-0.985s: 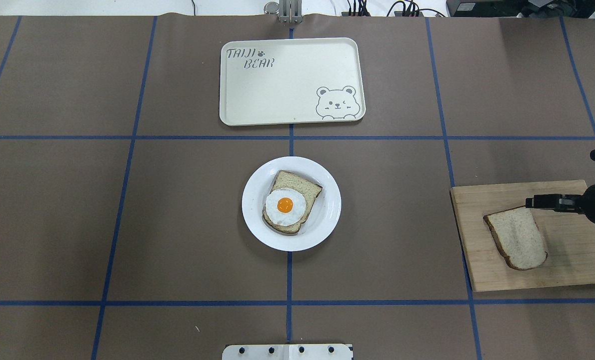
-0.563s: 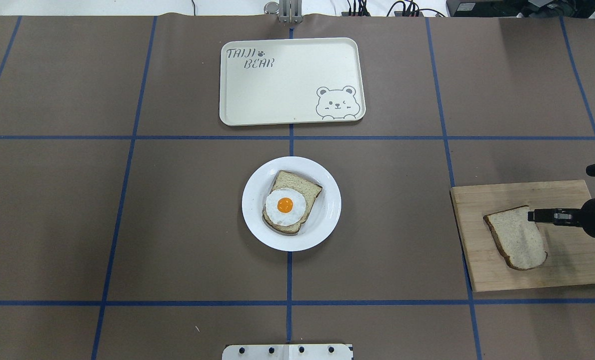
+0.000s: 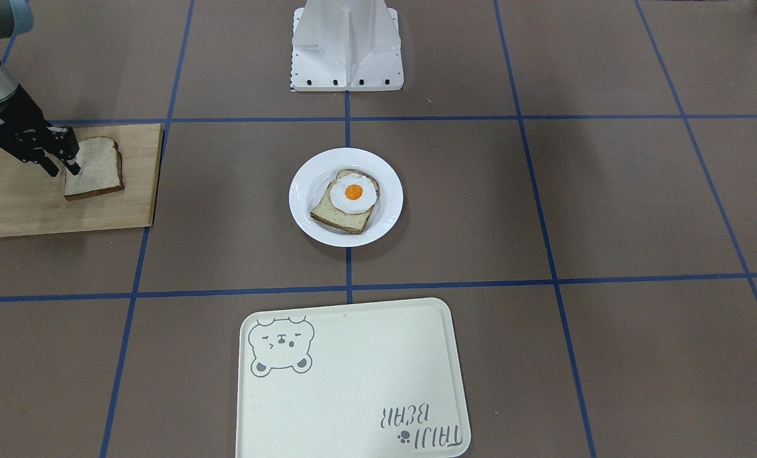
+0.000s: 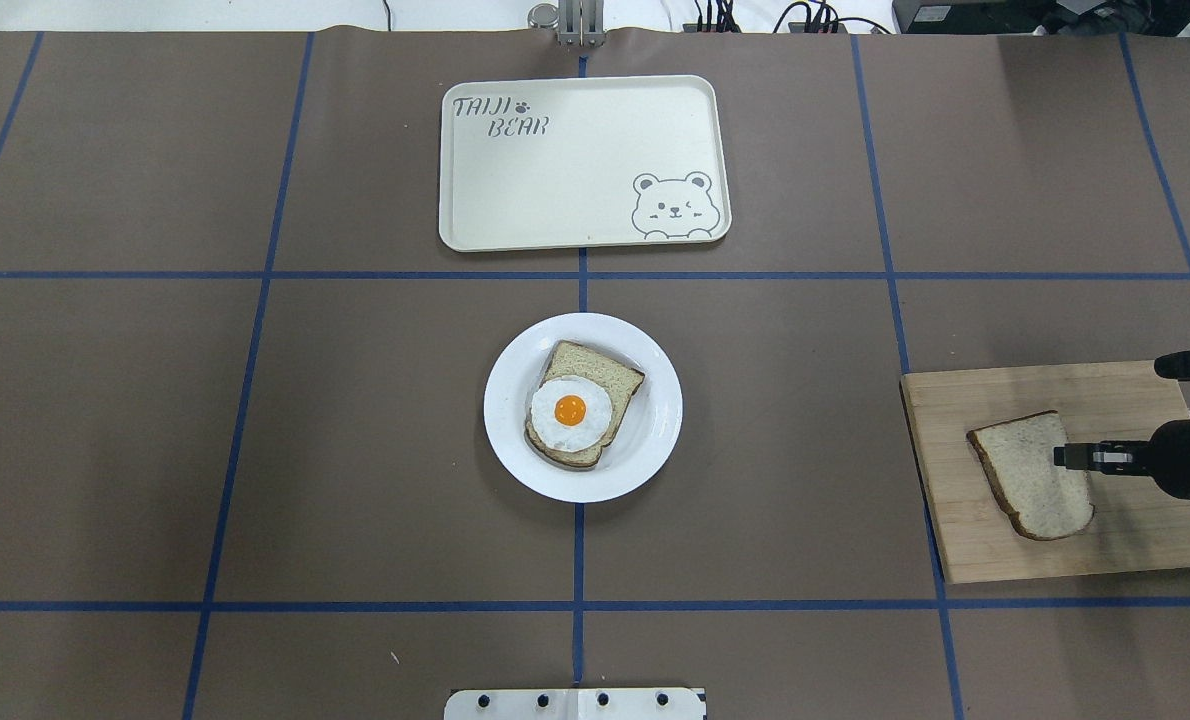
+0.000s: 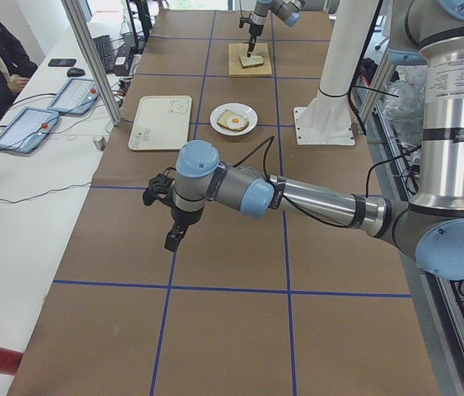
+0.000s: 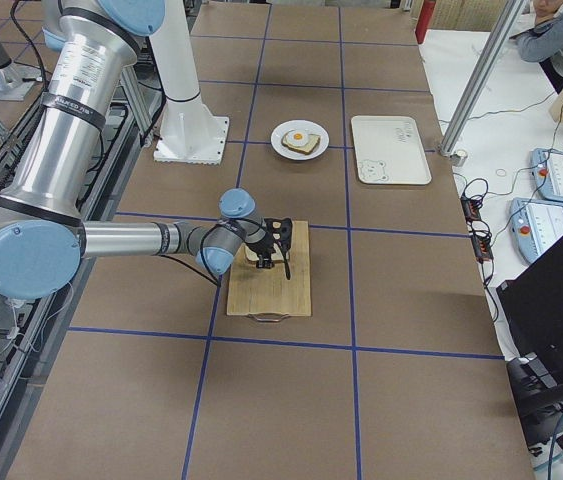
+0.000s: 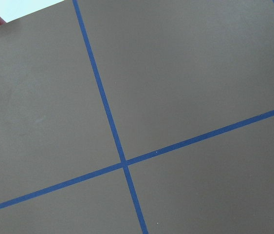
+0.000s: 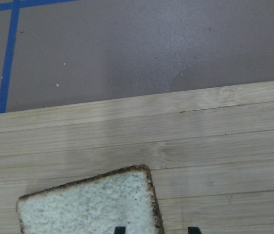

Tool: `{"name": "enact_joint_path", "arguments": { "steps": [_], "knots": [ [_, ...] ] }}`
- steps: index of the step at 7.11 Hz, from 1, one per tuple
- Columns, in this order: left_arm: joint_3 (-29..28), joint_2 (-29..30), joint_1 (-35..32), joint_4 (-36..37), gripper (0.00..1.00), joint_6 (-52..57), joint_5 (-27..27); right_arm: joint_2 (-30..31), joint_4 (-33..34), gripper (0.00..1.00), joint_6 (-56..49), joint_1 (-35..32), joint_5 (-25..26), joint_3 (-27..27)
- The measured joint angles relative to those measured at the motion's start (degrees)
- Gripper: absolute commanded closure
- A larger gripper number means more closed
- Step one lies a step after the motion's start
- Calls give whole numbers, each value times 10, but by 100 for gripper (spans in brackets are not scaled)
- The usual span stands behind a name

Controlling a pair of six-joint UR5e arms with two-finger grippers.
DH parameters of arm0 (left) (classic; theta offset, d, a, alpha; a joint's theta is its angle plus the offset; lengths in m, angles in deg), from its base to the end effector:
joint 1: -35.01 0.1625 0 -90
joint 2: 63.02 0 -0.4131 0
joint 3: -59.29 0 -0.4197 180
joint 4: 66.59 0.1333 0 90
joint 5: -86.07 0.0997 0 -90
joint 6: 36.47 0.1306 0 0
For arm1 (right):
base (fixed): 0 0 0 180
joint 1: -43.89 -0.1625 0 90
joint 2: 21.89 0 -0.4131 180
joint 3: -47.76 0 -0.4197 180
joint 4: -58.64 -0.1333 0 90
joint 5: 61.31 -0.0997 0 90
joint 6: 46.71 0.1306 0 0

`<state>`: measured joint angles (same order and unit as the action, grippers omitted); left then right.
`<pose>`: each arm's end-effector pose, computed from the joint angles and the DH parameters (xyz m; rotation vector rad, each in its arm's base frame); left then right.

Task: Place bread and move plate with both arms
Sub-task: 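Lower the right gripper onto the bread slice on the wooden board and grasp it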

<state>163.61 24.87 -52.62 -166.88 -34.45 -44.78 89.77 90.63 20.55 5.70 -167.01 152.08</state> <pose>-0.0261 -0.5264 0.5397 0.3741 0.7056 0.2125 -0.2729 -0.3393 0.6026 0.2250 -0.8872 0.1294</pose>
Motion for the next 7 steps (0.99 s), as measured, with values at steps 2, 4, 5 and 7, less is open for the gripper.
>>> {"name": "enact_joint_path", "arguments": {
  "steps": [2,4,5,7],
  "knots": [
    [0,0,0,0,1,0,0,1,0,100,0,8,4,0],
    [0,0,0,0,1,0,0,2,0,100,-3,12,4,0],
    [0,-1,0,0,1,0,-1,3,0,100,-4,12,3,1],
    [0,-2,0,0,1,0,-1,6,-4,100,-5,9,-6,4]
  ]
}}
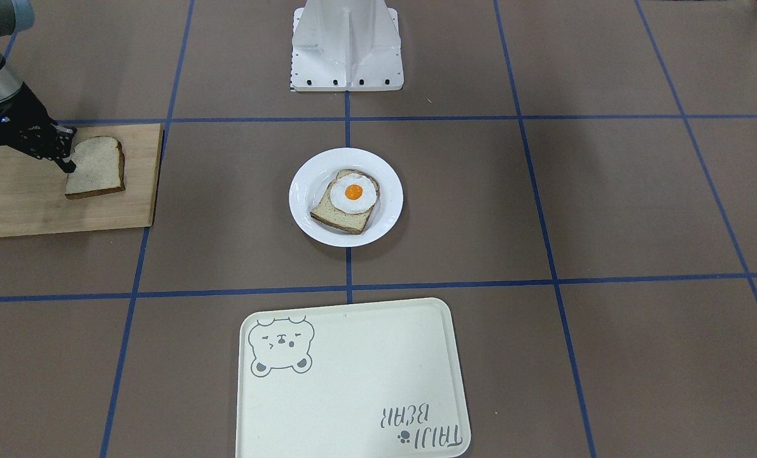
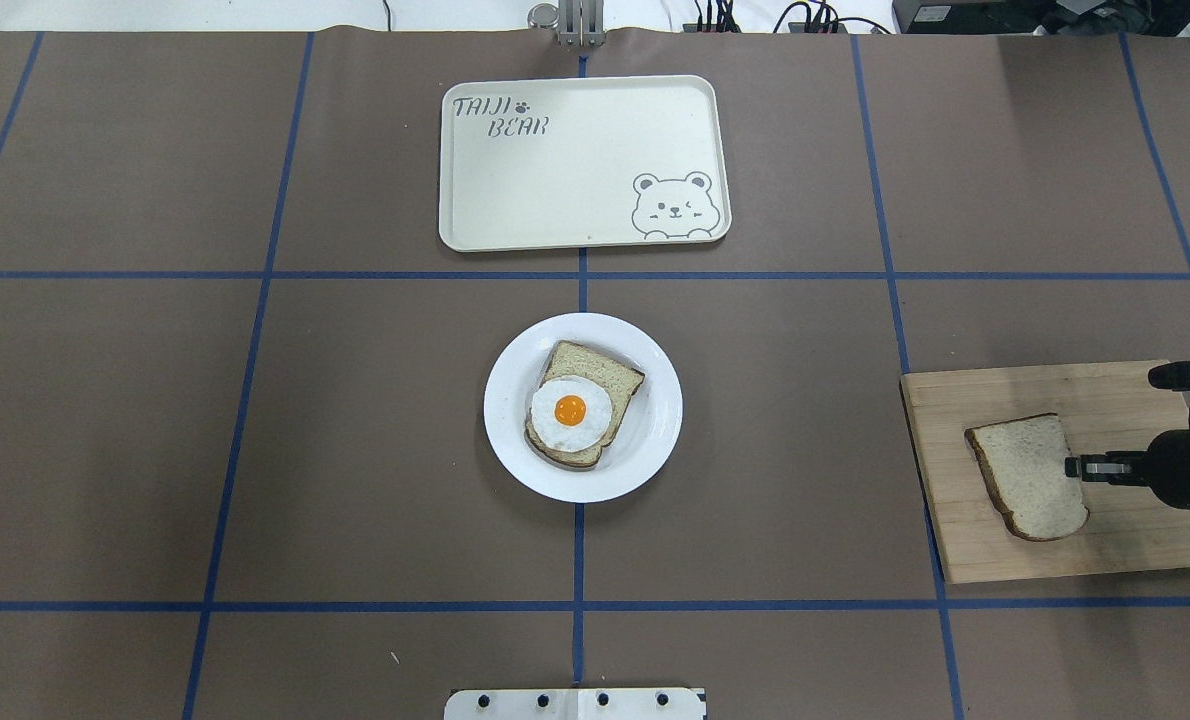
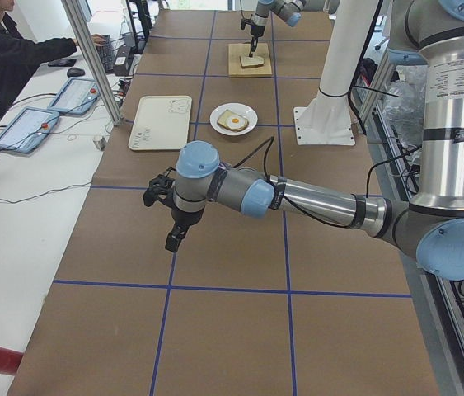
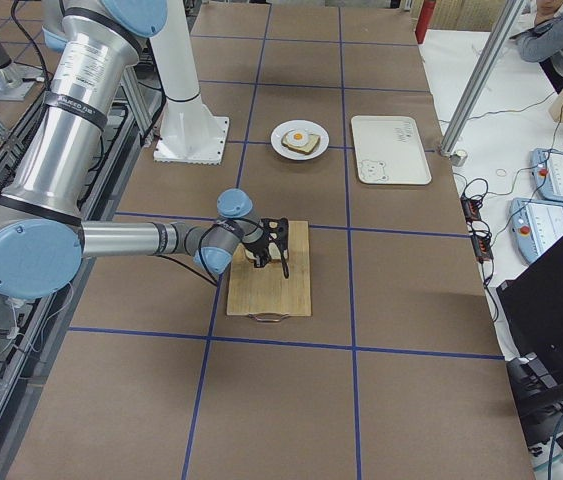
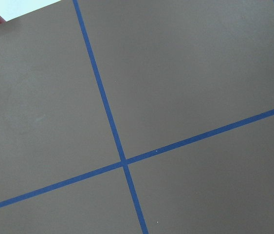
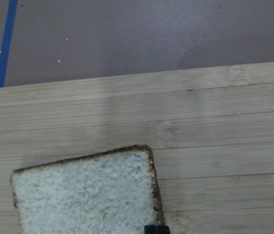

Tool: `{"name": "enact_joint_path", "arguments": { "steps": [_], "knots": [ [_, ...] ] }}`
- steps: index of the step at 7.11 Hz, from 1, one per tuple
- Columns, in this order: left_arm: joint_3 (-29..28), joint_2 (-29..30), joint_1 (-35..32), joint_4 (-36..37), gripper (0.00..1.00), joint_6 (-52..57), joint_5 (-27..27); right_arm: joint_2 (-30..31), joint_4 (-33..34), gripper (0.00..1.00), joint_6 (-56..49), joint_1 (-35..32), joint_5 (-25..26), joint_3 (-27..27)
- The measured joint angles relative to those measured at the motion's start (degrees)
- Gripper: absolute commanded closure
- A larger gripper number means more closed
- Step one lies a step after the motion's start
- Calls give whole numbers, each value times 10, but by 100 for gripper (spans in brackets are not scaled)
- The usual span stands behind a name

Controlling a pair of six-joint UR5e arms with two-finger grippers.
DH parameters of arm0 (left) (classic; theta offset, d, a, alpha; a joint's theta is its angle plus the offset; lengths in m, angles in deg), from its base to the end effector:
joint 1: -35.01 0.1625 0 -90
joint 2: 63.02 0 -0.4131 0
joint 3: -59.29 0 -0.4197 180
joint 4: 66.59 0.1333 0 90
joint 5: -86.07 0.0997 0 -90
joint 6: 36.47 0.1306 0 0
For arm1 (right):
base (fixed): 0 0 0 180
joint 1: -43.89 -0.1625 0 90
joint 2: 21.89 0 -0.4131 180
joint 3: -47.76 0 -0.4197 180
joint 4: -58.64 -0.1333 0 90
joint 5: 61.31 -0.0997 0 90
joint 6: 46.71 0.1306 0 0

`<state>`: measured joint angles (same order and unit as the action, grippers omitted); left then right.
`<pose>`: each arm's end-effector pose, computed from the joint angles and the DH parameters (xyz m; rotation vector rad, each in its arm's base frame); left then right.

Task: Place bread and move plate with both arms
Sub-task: 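Lower the right gripper onto the bread slice on the wooden board and grasp it, then lift the bread with the right gripper and carry it over the white plate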

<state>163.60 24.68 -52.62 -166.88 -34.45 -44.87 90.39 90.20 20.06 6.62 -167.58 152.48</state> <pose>-0.0260 -0.5251 0.5414 0.3707 0.7073 0.2115 -0.2754 -0.3311 0.6017 0.2153 -0.8951 0.1014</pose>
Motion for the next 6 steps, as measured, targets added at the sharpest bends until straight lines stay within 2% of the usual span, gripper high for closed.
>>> {"name": "enact_joint_path", "arguments": {
  "steps": [3,6],
  "knots": [
    [1,-2,0,0,1,1,0,-10,-21,100,3,-51,-71,9],
    [5,-5,0,0,1,1,0,-53,-22,100,7,-99,-156,26]
  ]
}}
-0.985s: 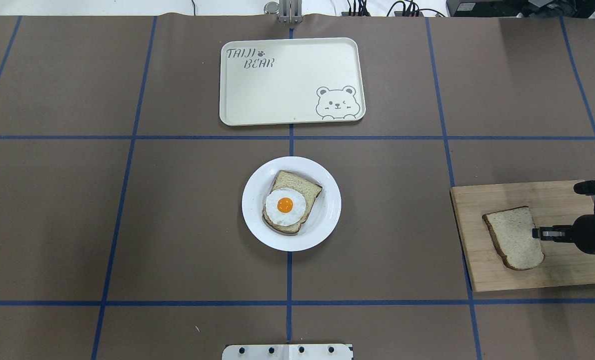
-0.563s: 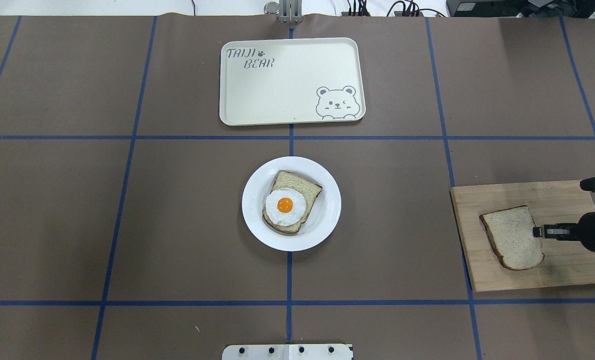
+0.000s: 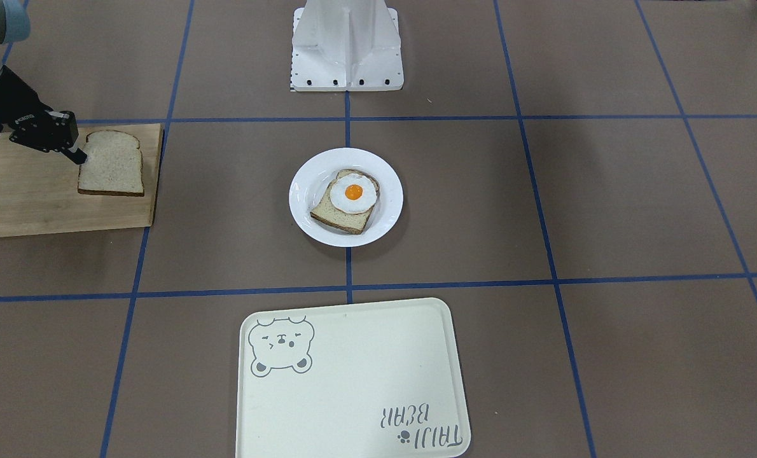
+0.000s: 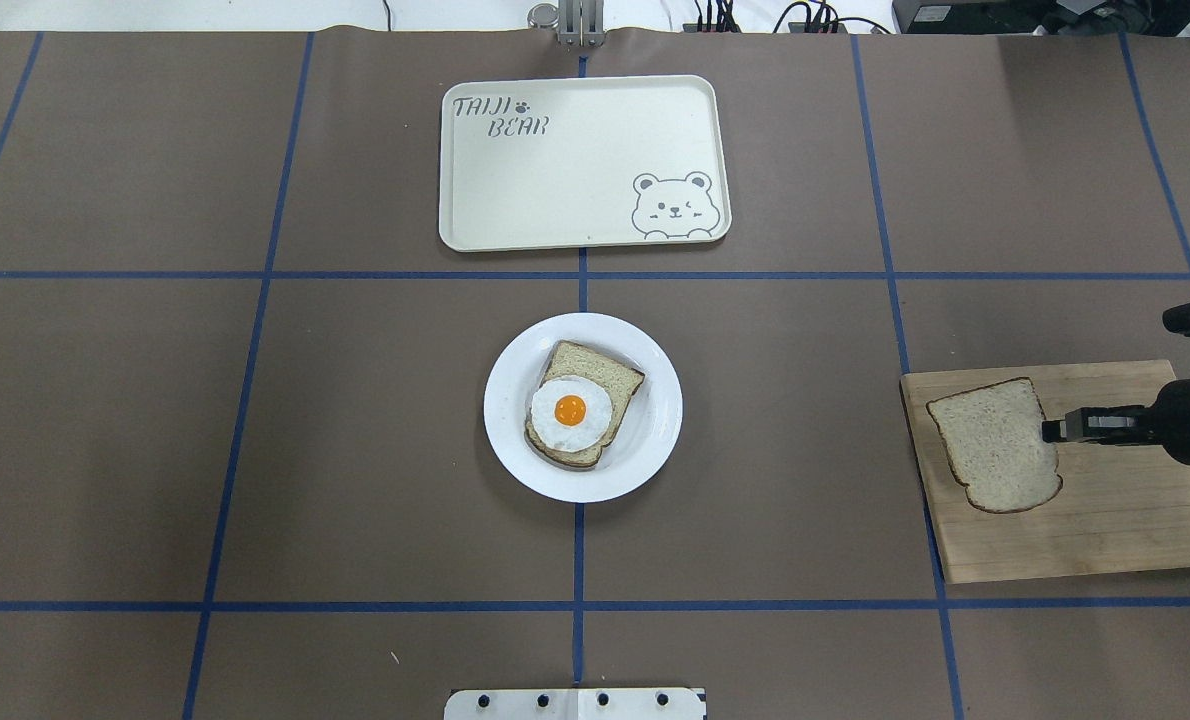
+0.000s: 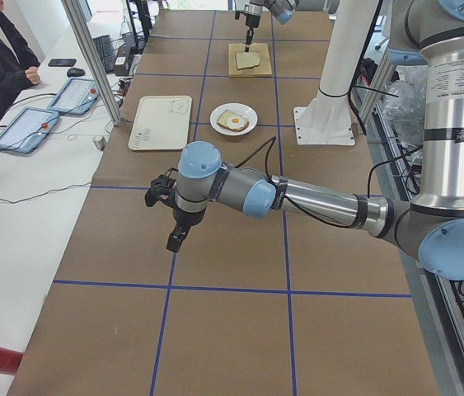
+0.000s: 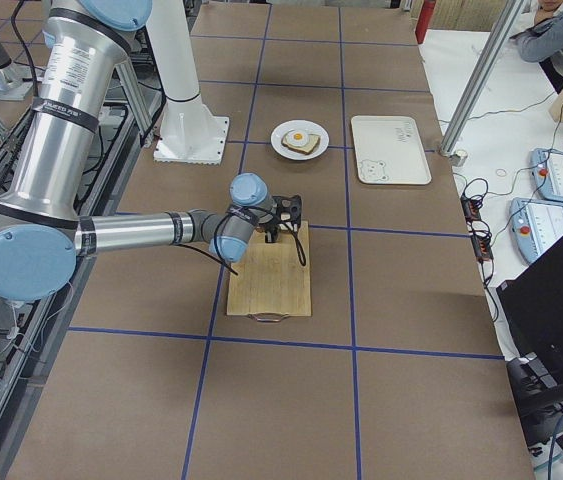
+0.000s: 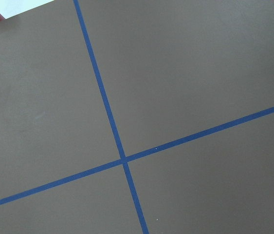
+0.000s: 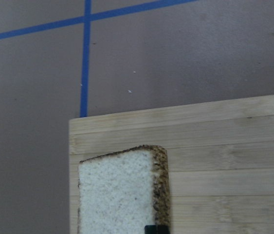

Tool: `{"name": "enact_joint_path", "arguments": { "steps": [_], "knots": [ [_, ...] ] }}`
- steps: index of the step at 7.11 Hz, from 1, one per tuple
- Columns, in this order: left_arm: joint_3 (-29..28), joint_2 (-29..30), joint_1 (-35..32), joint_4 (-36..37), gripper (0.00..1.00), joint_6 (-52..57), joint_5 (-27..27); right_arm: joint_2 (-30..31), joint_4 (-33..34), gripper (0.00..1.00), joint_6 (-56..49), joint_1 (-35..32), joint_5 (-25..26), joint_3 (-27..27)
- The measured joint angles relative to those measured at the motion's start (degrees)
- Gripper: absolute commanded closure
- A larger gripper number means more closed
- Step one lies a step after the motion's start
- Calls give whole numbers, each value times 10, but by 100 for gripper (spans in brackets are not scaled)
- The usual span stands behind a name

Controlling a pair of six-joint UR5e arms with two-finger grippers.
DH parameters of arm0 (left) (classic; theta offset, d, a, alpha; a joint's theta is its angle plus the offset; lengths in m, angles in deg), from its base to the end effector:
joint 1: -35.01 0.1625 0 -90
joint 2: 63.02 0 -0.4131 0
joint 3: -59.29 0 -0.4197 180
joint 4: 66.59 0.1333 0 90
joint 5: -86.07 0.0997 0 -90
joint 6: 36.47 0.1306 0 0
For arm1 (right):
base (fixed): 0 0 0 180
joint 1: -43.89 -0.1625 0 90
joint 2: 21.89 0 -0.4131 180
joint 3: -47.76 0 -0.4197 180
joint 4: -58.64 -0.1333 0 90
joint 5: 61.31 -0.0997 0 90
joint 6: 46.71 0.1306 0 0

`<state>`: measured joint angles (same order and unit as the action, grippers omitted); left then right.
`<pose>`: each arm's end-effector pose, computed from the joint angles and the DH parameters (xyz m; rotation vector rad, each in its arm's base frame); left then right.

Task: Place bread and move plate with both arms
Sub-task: 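Lift the bread with the right gripper and carry it over the white plate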

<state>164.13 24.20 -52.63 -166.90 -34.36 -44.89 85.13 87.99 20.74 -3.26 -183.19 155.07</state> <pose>-0.0262 -0.5217 0.5407 0.3725 0.7073 0.2133 -0.2549 -0.3694 0.5221 0.1784 -1.1321 0.0856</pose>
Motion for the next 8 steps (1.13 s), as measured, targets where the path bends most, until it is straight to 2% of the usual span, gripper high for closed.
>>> {"name": "enact_joint_path", "arguments": {
  "steps": [2,4,5,6,8],
  "knots": [
    [2,0,0,-1,1,0,0,-49,0,100,34,-16,-35,5],
    [2,1,0,0,1,-1,0,-133,8,100,122,-14,-28,5],
    [1,1,0,0,1,-1,0,-172,19,100,161,7,6,5],
    [0,1,0,0,1,-1,0,-220,54,100,202,45,68,6],
    [-2,1,0,0,1,-5,0,-326,177,100,285,148,232,8]
  ]
}}
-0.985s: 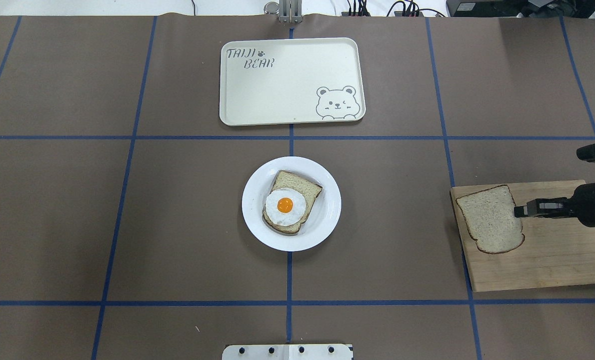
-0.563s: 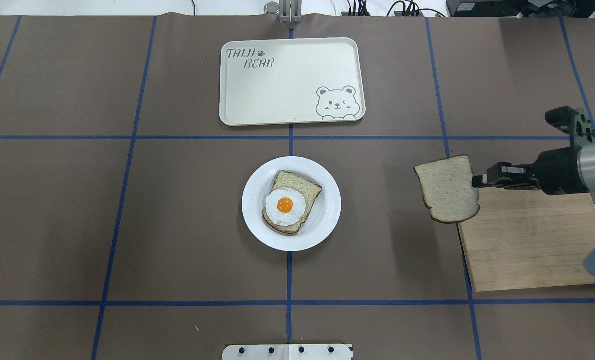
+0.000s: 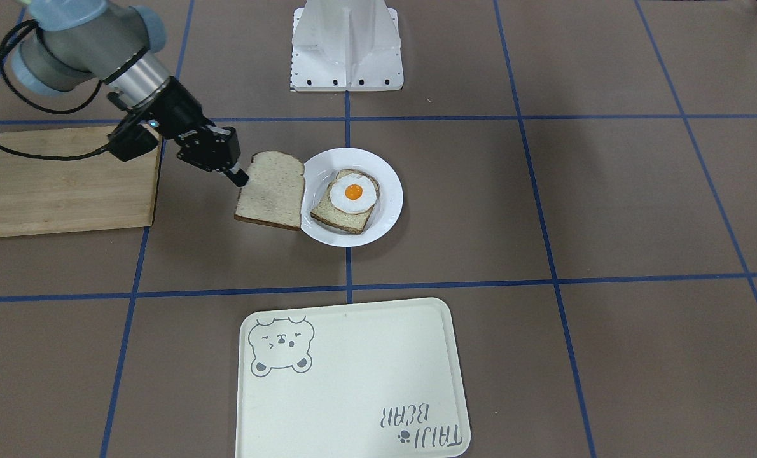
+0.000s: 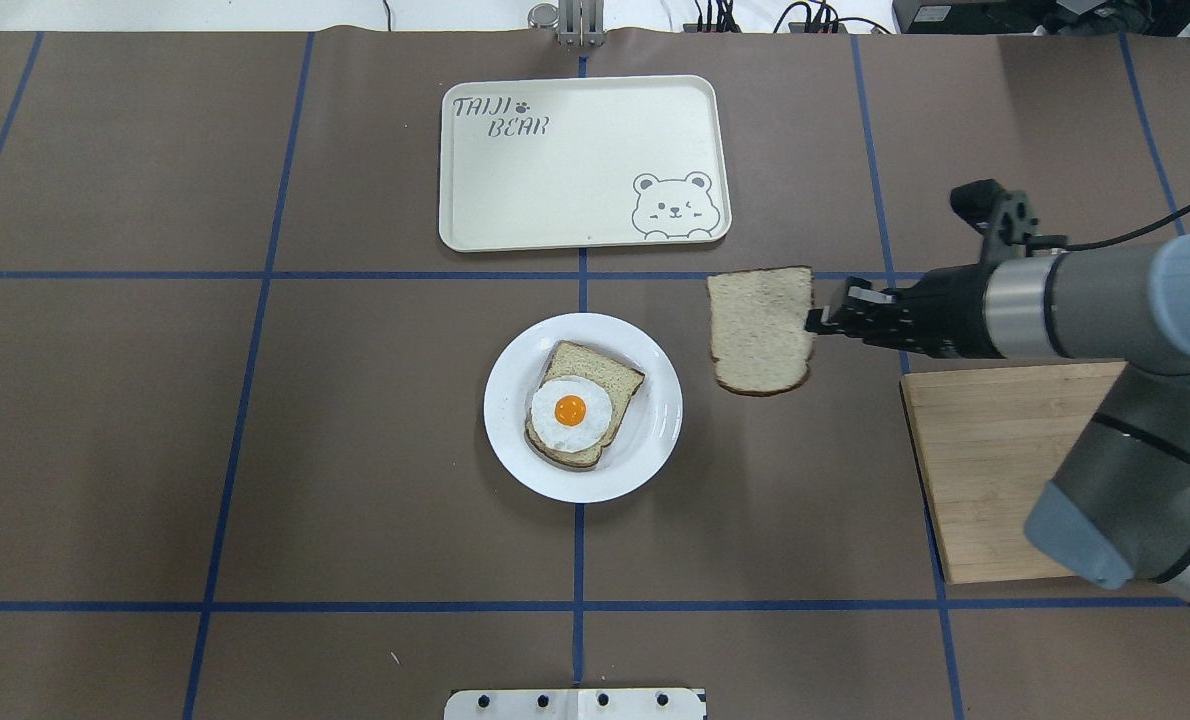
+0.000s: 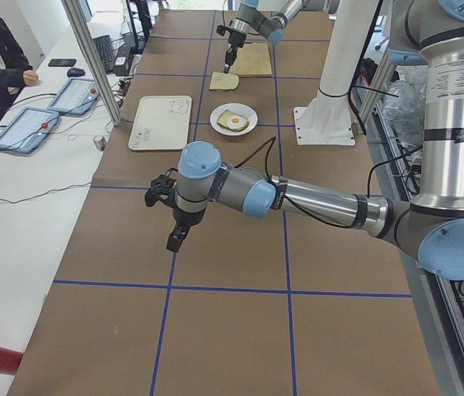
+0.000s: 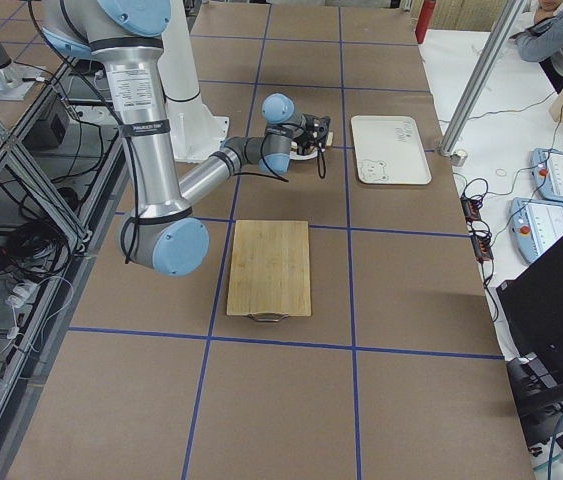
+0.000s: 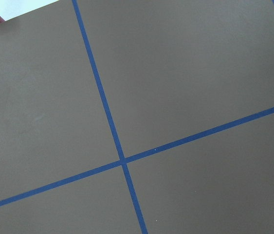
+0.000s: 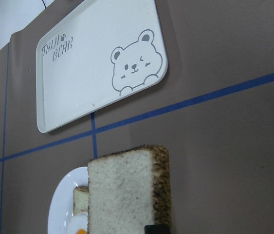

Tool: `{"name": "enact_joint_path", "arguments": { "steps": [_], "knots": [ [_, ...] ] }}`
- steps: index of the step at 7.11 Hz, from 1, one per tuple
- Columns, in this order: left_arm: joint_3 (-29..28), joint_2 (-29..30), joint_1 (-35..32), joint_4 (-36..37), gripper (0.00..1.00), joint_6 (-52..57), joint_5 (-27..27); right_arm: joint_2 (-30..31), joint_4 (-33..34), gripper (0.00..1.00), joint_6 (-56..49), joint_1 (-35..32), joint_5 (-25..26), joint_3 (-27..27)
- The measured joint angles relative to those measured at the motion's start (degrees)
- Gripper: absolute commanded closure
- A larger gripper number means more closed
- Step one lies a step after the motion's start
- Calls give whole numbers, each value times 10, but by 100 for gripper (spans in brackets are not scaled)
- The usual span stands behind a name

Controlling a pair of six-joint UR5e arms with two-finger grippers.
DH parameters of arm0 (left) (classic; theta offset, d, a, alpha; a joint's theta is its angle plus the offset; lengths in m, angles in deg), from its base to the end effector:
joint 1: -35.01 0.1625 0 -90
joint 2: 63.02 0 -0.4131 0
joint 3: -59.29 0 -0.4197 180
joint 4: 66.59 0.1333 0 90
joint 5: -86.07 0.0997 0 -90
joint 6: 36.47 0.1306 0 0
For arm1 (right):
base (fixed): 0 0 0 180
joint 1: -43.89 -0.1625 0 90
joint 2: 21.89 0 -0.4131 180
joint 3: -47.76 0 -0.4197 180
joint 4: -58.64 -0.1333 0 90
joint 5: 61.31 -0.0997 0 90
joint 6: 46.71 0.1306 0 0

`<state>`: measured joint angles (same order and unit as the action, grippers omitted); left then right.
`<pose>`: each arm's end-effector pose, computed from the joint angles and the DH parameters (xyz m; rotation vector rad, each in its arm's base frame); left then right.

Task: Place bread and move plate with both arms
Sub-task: 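Lift the bread with the right gripper and carry it over the white plate, then lower the bread onto the egg slice and open the right gripper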

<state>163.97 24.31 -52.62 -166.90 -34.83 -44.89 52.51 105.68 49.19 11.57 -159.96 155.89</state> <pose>-0.0261 -0.5225 0.5412 0.3686 0.7087 0.2054 -0.4537 -0.4215 0.2600 0.1828 -1.3435 0.4622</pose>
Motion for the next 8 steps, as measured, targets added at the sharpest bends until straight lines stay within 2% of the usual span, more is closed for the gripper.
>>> {"name": "enact_joint_path", "arguments": {
  "steps": [1,3,5,6,7,8],
  "knots": [
    [0,1,0,0,1,-6,0,-37,52,100,35,53,82,-2],
    [0,1,0,0,1,-11,-1,-85,122,100,97,127,195,-22],
    [0,1,0,0,1,-12,0,-113,141,100,128,160,255,-59],
    [0,1,0,0,1,-12,0,-118,143,77,131,167,266,-69],
    [-1,1,0,0,1,-12,0,-117,143,1,132,172,273,-72],
    [-1,1,0,0,1,-12,0,-115,147,0,127,176,279,-73]
  ]
}}
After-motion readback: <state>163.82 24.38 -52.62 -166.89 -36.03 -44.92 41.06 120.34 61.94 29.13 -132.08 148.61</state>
